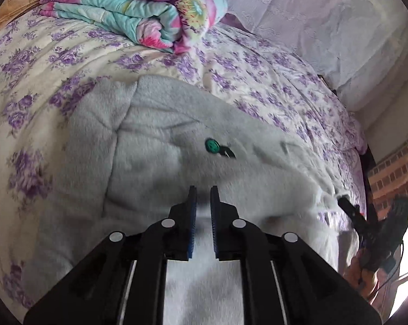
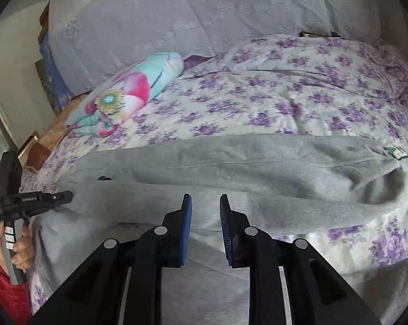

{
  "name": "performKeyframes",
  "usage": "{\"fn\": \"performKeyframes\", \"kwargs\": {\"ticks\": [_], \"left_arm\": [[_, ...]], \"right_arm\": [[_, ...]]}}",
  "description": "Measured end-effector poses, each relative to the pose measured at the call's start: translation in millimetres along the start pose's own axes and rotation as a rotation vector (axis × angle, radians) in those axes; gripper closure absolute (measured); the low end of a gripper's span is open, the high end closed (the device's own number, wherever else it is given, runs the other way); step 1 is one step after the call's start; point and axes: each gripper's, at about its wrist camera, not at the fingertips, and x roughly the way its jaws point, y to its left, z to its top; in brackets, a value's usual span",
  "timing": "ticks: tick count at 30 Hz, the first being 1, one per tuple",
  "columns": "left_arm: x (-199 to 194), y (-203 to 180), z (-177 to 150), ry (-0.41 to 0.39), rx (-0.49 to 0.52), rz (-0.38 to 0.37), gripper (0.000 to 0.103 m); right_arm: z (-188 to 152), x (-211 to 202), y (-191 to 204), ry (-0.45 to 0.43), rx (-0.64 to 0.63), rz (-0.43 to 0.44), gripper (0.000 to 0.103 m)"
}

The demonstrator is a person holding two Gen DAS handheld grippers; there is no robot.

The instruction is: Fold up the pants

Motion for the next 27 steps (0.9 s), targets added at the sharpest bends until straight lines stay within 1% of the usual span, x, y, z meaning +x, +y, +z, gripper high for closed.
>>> {"fn": "performKeyframes", "kwargs": {"ticks": [1,2,4,5,7,9,11,13,14,16,19,21,23,24,25,26,27], "left_arm": [[-6,-3,-11,0.005,0.024,0.005,0.084],[-13,-3,-23,0.008,0.036,0.014,0.08],[-27,1,-45,0.013,0.037,0.007,0.08],[-36,5,-55,0.016,0.027,0.006,0.08],[-54,17,-75,0.014,-0.008,-0.003,0.08],[-71,28,-92,0.006,-0.034,-0.016,0.08],[-84,37,-105,-0.005,-0.067,-0.044,0.079],[-88,45,-113,-0.003,-0.111,-0.069,0.078],[-86,46,-114,0.0,-0.12,-0.077,0.075],[-80,47,-115,-0.003,-0.131,-0.078,0.075],[-75,53,-112,-0.003,-0.168,-0.11,0.073],[-74,59,-107,-0.015,-0.224,-0.142,0.073],[-79,60,-104,-0.038,-0.244,-0.148,0.073],[-84,60,-105,-0.059,-0.242,-0.139,0.072],[-89,60,-105,-0.083,-0.243,-0.121,0.069],[-95,62,-106,-0.106,-0.248,-0.107,0.061],[-98,63,-107,-0.12,-0.254,-0.096,0.056]], "right_arm": [[0,10,11,0.024,-0.024,0.007,0.079],[-1,22,21,0.051,-0.048,-0.001,0.073],[-8,59,30,0.141,-0.082,-0.042,0.064],[-13,72,28,0.167,-0.076,-0.055,0.064],[-18,63,26,0.122,-0.047,-0.042,0.065],[-22,36,25,0.084,-0.024,-0.02,0.065],[-31,-3,21,0.01,-0.015,0.008,0.065],[-46,-47,11,-0.069,-0.012,-0.024,0.064],[-55,-66,3,-0.1,-0.004,-0.037,0.063],[-76,-103,-17,-0.139,0.031,-0.083,0.063],[-110,-154,-58,-0.169,0.13,-0.18,0.063],[-132,-184,-90,-0.172,0.211,-0.266,0.063],[-153,-208,-117,-0.159,0.284,-0.341,0.063],[-164,-216,-130,-0.154,0.319,-0.364,0.063],[-173,-220,-141,-0.144,0.355,-0.378,0.063],[-181,-221,-152,-0.132,0.396,-0.38,0.063],[-188,-219,-159,-0.133,0.428,-0.35,0.064]]}}
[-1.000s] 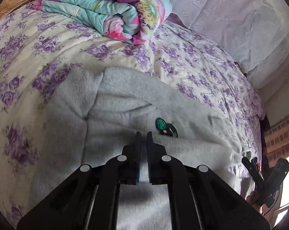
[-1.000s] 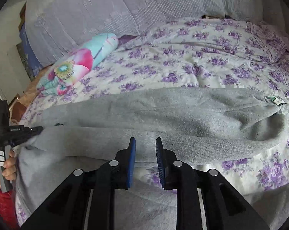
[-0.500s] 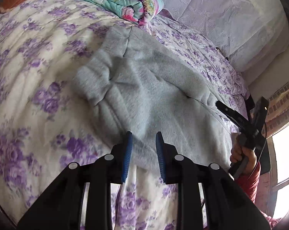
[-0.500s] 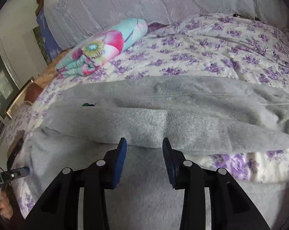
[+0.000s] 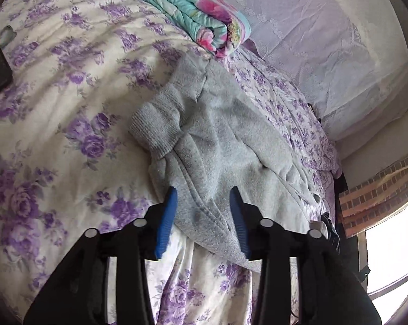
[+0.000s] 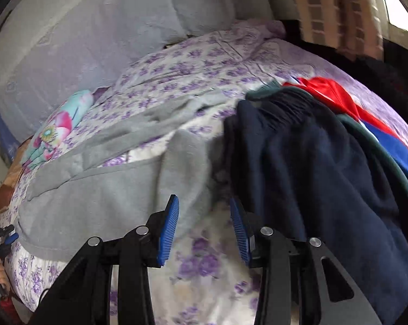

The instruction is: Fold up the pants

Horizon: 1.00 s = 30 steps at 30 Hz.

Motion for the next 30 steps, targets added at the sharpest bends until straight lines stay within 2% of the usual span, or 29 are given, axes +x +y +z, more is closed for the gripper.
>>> {"fn": "performKeyframes", "kwargs": {"ticks": [1,2,4,6,10,12,13,14,15,17,20,23,25,26,28,30], "left_arm": [[-1,1,0,-0.009,-0.005,0.018,0.044],[-1,4,0,-0.015,-0.012,0.04,0.042],[5,10,1,0.005,-0.034,0.054,0.042],[17,9,4,0.029,-0.031,0.042,0.042],[35,3,17,0.006,-0.012,0.059,0.041],[44,2,22,-0.009,-0.017,0.084,0.05],[46,2,24,-0.013,-0.023,0.1,0.068],[46,4,25,-0.01,-0.028,0.091,0.073],[45,6,25,-0.012,-0.034,0.079,0.076],[39,7,24,-0.02,-0.03,0.071,0.081],[30,7,22,-0.036,-0.029,0.059,0.082],[26,3,25,-0.05,-0.033,0.047,0.082],[21,2,28,-0.063,-0.037,0.034,0.082],[18,2,29,-0.071,-0.04,0.027,0.083],[12,1,29,-0.082,-0.024,0.032,0.083],[8,1,30,-0.092,-0.016,0.05,0.083]], "right_arm": [[-2,4,-3,0.004,0.023,0.029,0.064],[-1,9,-1,0.008,0.027,0.043,0.064],[4,23,12,0.028,-0.004,0.053,0.062],[8,43,24,0.095,-0.021,0.055,0.062],[9,54,27,0.132,0.012,0.071,0.063],[14,54,19,0.116,0.088,0.111,0.066],[17,52,13,0.102,0.13,0.145,0.067],[20,51,6,0.088,0.171,0.175,0.071],[24,50,0,0.071,0.213,0.195,0.074],[31,49,-14,0.036,0.292,0.21,0.088],[38,54,-24,0.025,0.32,0.169,0.103],[40,70,-21,0.056,0.335,0.155,0.103],[39,65,-16,0.047,0.362,0.16,0.102],[35,56,-15,0.034,0.406,0.204,0.097],[32,38,-9,0.01,0.367,0.254,0.096],[25,28,-8,-0.014,0.348,0.215,0.084]]}}
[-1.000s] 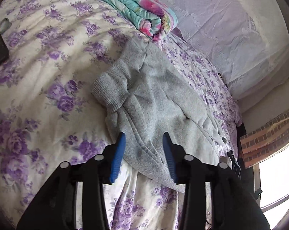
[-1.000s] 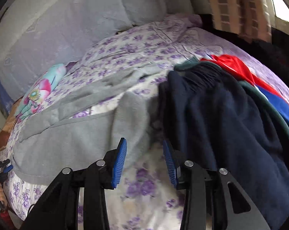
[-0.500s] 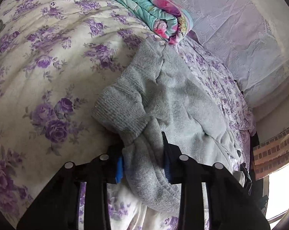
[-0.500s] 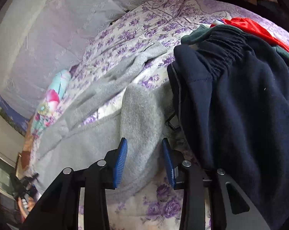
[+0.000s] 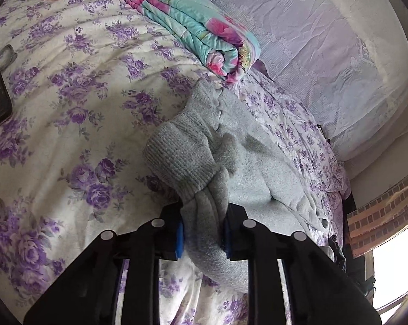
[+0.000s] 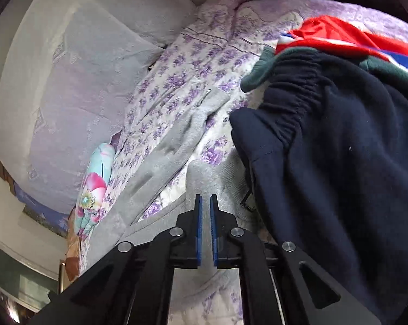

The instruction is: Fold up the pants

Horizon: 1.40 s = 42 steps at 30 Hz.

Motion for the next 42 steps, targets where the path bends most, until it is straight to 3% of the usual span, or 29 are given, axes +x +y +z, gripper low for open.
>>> {"fn": "performKeyframes", "kwargs": {"ticks": [1,12,19,24,26,27,28,33,36,37,39,40,41,42], "left_arm": [[-1,3,1,-0.003,-0.007,0.005,0.084],[-5,19,-5,-0.019,-0.025,0.064,0.084],[-1,19,-5,-0.016,-0.014,0.076,0.084],[6,20,-9,-0.013,-0.003,0.101,0.083],[7,21,-9,-0.01,-0.007,0.098,0.083],[7,22,-10,-0.009,-0.009,0.097,0.083],[6,21,-10,-0.007,-0.01,0.096,0.083],[-8,14,-11,-0.009,0.013,0.073,0.083],[-2,18,-12,0.029,0.022,0.1,0.081],[2,23,-12,0.048,0.006,0.112,0.073],[0,33,-10,0.076,-0.035,0.065,0.071],[-8,35,-8,0.077,-0.039,0.06,0.065],[-19,36,-8,0.055,-0.031,0.077,0.053],[-31,36,-8,0.024,-0.016,0.109,0.048]], "right_arm": [[-5,0,-3,0.003,-0.001,-0.028,0.07],[-21,32,-2,0.012,-0.016,-0.15,0.071],[-28,23,-19,-0.001,0.08,-0.109,0.071],[-24,50,-26,-0.01,0.133,-0.121,0.071],[-17,61,-27,-0.038,0.143,-0.115,0.075],[-15,62,-26,-0.041,0.146,-0.112,0.084],[-14,60,-21,-0.037,0.123,-0.092,0.093],[-13,7,-5,-0.096,-0.066,-0.105,0.096],[-15,16,-13,0.014,-0.188,-0.21,0.098],[-18,22,-13,0.046,-0.232,-0.235,0.099],[-20,13,-1,0.037,-0.296,-0.275,0.097],[-19,4,6,0.016,-0.318,-0.287,0.097],[-17,-10,11,-0.041,-0.338,-0.313,0.096],[-15,-25,20,-0.116,-0.369,-0.343,0.094]]}}
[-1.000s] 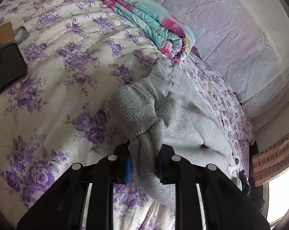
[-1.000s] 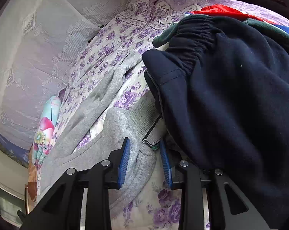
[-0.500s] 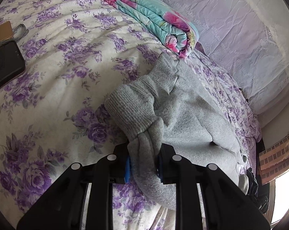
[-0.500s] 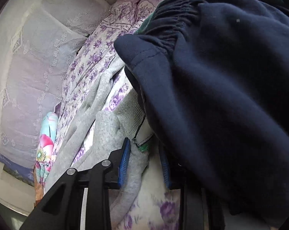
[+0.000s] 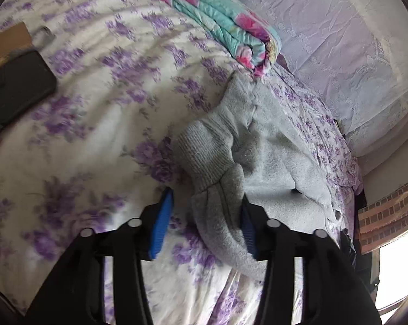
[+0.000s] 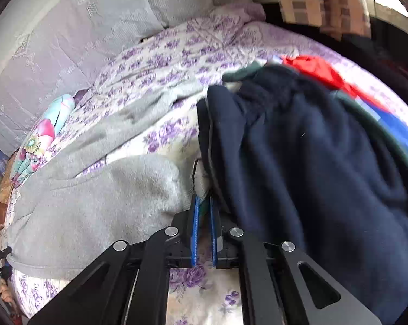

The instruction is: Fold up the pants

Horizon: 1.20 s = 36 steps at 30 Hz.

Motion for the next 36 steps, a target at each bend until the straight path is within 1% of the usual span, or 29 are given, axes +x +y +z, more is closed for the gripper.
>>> {"fn": "performKeyframes", "kwargs": {"ticks": [1,2,3,5,7,8,10,11,12,14,15,16,17,18,19,21,23,25,27,28,29,30,31,32,33,36], "left_arm": [[-9,0,2,-0.019,0.021,0.029,0.044],[-11,-3,5,-0.017,0.041,0.035,0.044],[-13,-8,11,-0.021,0.06,0.038,0.044],[-13,-24,25,-0.063,0.104,0.083,0.046],[-13,-42,40,-0.098,0.161,0.097,0.046],[-14,-49,47,-0.108,0.167,0.093,0.046],[-18,-57,58,-0.124,0.164,0.071,0.046],[-18,-58,65,-0.135,0.161,0.073,0.046],[-14,-59,70,-0.133,0.163,0.084,0.046],[3,-56,84,-0.098,0.147,0.099,0.046],[15,-52,93,-0.063,0.13,0.094,0.046],[29,-50,101,-0.027,0.114,0.076,0.046],[43,-47,110,0.004,0.094,0.056,0.046],[56,-45,119,0.023,0.082,0.053,0.046],[69,-44,129,0.04,0.082,0.056,0.046],[95,-46,145,0.075,0.101,0.059,0.046],[121,-51,155,0.131,0.121,0.027,0.046],[143,-57,159,0.171,0.146,0.015,0.046],[159,-64,160,0.201,0.183,-0.007,0.046],[165,-67,160,0.212,0.197,-0.03,0.046],[169,-69,160,0.217,0.21,-0.063,0.048],[172,-70,160,0.213,0.222,-0.086,0.052],[174,-70,159,0.201,0.233,-0.096,0.056],[174,-69,158,0.185,0.242,-0.111,0.059],[173,-69,157,0.17,0.247,-0.127,0.06],[165,-72,155,0.13,0.272,-0.152,0.062]], "right_arm": [[6,-14,4,-0.069,-0.03,-0.053,0.09],[11,-23,11,-0.118,-0.061,-0.059,0.09],[16,-28,22,-0.145,-0.091,-0.008,0.09],[20,-24,50,-0.128,-0.142,0.111,0.088],[16,-10,84,-0.085,-0.202,0.214,0.082],[11,0,104,-0.051,-0.233,0.264,0.08],[-1,16,133,0.013,-0.284,0.336,0.07],[-9,28,146,0.053,-0.313,0.351,0.067],[-15,39,161,0.1,-0.342,0.36,0.066],[-35,66,180,0.229,-0.372,0.363,0.066],[-48,82,184,0.313,-0.382,0.353,0.065],[-53,84,182,0.305,-0.384,0.365,0.065],[-56,76,182,0.293,-0.401,0.372,0.065],[-56,71,183,0.312,-0.415,0.375,0.065],[-50,66,181,0.311,-0.404,0.386,0.065],[-33,58,177,0.269,-0.38,0.417,0.065],[-15,57,179,0.231,-0.385,0.444,0.065],[4,63,186,0.199,-0.41,0.466,0.064],[25,73,200,0.162,-0.468,0.507,0.059],[35,79,210,0.133,-0.512,0.532,0.051],[43,83,220,0.096,-0.56,0.56,0.039],[51,90,230,0.053,-0.609,0.577,0.035],[58,97,242,0.016,-0.663,0.59,0.028],[65,106,254,-0.001,-0.713,0.588,0.025],[72,118,268,-0.005,-0.766,0.571,0.025],[89,156,308,0.051,-0.891,0.598,0.025]]}}
